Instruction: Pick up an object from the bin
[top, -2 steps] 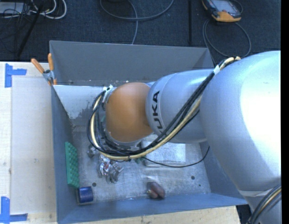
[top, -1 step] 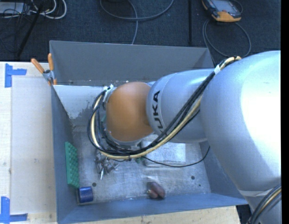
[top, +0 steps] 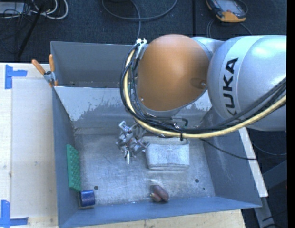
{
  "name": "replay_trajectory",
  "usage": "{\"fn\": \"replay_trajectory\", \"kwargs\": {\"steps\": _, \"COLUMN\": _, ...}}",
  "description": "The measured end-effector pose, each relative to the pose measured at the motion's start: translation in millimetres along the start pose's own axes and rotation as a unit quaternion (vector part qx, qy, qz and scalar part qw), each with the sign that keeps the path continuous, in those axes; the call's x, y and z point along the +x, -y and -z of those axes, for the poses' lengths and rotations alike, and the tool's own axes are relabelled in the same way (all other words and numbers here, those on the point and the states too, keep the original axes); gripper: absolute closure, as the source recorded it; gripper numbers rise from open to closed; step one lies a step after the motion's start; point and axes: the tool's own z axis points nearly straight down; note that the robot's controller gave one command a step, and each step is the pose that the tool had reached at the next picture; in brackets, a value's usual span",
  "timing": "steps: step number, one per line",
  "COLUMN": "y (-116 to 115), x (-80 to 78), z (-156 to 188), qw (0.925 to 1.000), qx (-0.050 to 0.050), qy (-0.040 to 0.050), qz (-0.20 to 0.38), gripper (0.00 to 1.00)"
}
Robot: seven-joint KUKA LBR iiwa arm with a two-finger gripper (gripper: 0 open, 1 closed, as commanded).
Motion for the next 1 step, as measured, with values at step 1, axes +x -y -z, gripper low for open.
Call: {"fn": "replay_trajectory", "kwargs": {"steps": 1, "y": 27.6, "x": 15.2, "z": 141.8, "qw": 0.989, "qx": 0.0, "qy": -0.0001, "qz": 0.148, "gripper": 1.0}}
